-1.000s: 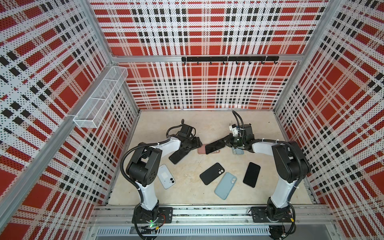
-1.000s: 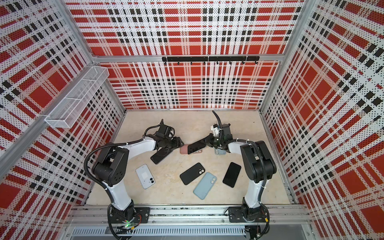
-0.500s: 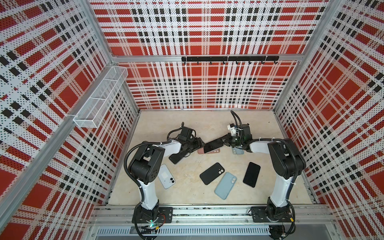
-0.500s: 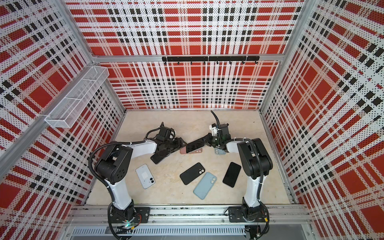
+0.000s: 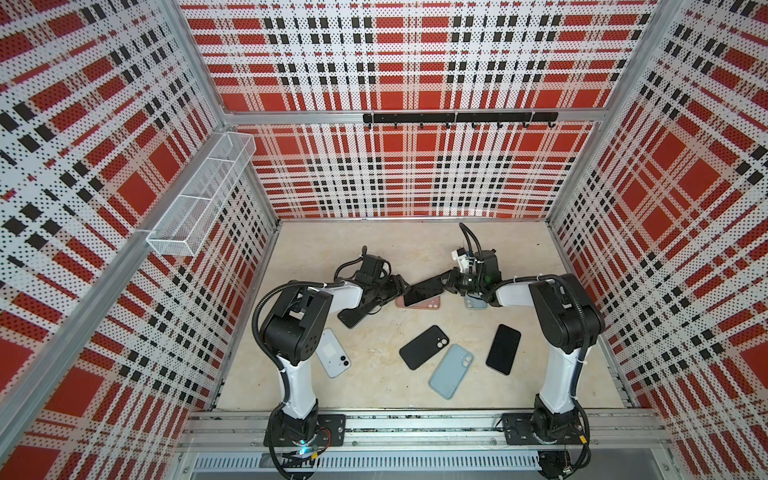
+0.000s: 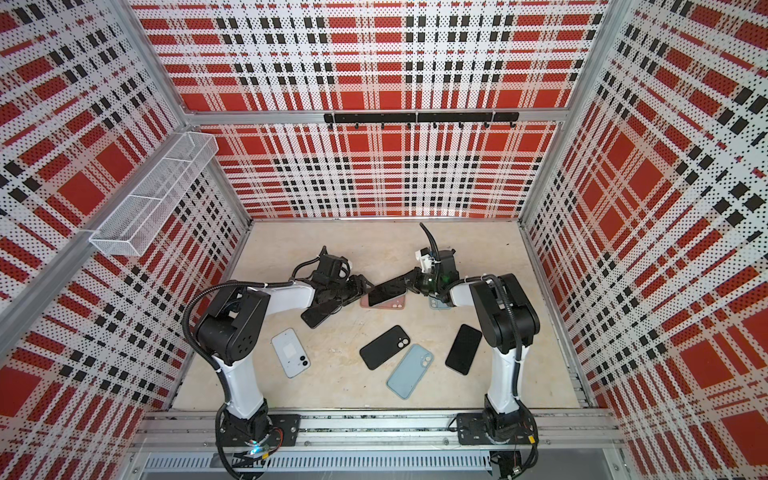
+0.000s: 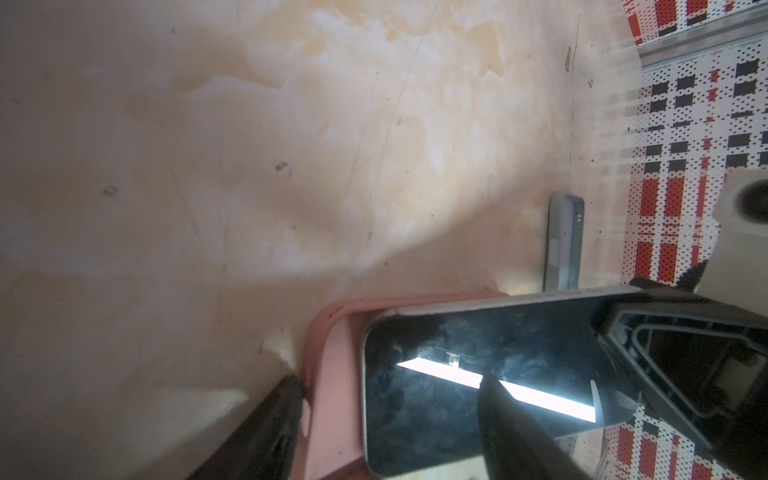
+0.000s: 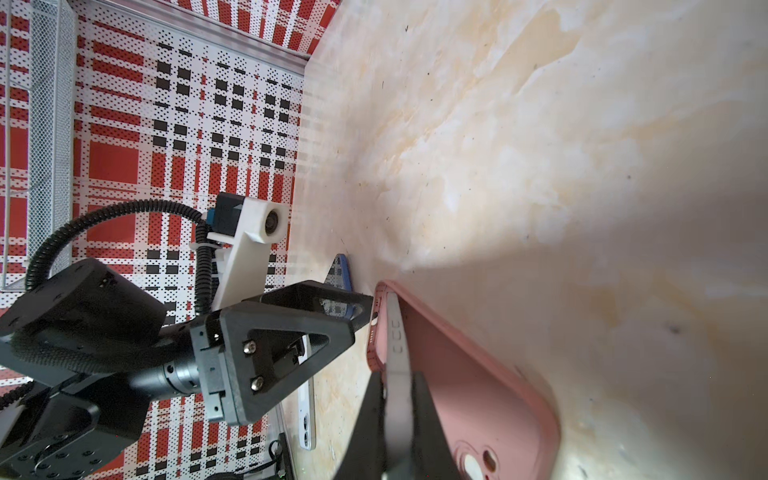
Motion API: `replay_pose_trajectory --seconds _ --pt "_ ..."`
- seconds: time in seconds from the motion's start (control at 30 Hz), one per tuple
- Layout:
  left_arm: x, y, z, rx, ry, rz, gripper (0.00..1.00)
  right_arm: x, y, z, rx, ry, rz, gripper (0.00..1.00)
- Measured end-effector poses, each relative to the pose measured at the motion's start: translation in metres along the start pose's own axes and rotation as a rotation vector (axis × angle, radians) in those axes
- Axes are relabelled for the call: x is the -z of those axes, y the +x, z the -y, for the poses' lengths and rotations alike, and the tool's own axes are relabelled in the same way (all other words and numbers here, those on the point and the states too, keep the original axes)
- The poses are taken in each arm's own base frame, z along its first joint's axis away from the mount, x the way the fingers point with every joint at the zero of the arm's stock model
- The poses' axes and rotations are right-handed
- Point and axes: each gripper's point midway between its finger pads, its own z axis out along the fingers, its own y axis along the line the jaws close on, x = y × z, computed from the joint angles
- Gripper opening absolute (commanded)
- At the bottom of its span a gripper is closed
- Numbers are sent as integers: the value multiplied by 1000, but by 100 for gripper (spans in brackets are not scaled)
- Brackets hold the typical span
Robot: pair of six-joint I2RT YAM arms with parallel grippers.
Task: Put the phone into the phone case
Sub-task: 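Lower the phone into the pink case with the right gripper while the left holds it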
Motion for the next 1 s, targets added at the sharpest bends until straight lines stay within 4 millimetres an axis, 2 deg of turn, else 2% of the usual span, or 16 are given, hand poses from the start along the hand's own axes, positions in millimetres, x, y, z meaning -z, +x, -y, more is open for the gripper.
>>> replay_pose_trajectory --seconds 0.27,0.63,1.0 --pt "3 4 -3 7 18 17 69 0 7 9 -62 23 62 0" --pt "5 9 -3 25 41 31 69 -9 18 0 -88 27 137 0" --pt "6 10 -3 26 42 41 69 -11 19 4 -87 23 152 0"
